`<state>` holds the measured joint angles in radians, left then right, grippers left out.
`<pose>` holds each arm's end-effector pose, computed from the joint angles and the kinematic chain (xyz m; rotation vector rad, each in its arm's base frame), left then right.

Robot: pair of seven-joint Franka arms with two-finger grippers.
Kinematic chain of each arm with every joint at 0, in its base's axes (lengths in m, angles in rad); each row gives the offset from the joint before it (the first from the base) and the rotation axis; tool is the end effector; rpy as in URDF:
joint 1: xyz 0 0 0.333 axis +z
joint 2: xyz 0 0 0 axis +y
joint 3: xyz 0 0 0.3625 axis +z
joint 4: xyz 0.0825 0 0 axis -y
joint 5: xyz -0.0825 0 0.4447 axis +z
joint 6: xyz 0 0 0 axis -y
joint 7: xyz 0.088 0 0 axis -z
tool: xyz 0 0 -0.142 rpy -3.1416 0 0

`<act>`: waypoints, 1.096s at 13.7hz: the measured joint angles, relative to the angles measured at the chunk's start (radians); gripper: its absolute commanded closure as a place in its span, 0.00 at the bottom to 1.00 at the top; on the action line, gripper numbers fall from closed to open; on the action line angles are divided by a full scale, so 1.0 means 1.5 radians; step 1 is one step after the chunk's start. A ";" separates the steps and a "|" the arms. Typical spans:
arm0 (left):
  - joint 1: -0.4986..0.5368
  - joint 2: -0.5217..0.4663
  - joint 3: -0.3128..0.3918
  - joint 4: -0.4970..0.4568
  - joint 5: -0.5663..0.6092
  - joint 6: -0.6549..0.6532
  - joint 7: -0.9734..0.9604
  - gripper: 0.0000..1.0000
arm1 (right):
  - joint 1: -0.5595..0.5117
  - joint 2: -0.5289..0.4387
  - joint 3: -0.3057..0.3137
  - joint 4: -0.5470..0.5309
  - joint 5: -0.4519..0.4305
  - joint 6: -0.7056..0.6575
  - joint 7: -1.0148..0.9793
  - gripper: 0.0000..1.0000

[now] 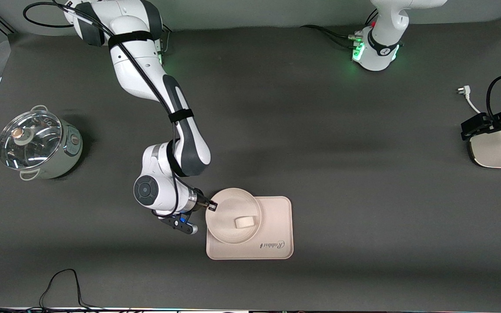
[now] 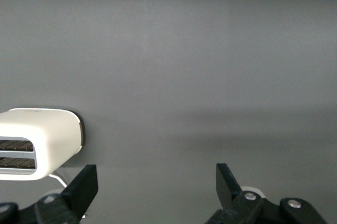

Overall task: Place bun in plate and plate on tray
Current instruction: 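Carry the plate with the right gripper onto the white tray, then open the right gripper and release the plate on the tray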

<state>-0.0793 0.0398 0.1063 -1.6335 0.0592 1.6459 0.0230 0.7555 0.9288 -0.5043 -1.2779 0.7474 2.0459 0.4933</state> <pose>0.6313 0.0239 0.5845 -3.0788 0.0020 0.0443 0.7545 0.3563 0.1916 -2.8465 0.6328 0.1872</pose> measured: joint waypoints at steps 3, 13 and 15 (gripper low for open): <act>0.005 0.010 0.001 0.013 -0.001 0.003 0.000 0.00 | -0.001 0.001 0.014 0.011 0.007 0.016 0.032 1.00; 0.019 0.011 0.004 0.021 -0.035 0.017 0.000 0.00 | -0.007 0.055 0.053 0.048 0.001 0.105 0.083 0.00; 0.019 0.011 0.004 0.021 -0.039 0.017 0.000 0.00 | -0.010 0.054 0.049 0.058 -0.015 0.105 0.082 0.00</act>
<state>-0.0505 0.0568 0.1121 -1.6015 0.0001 1.6719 0.0234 0.7404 1.0097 -0.4301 -1.1912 0.7248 2.2030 0.6160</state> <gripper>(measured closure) 0.000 0.648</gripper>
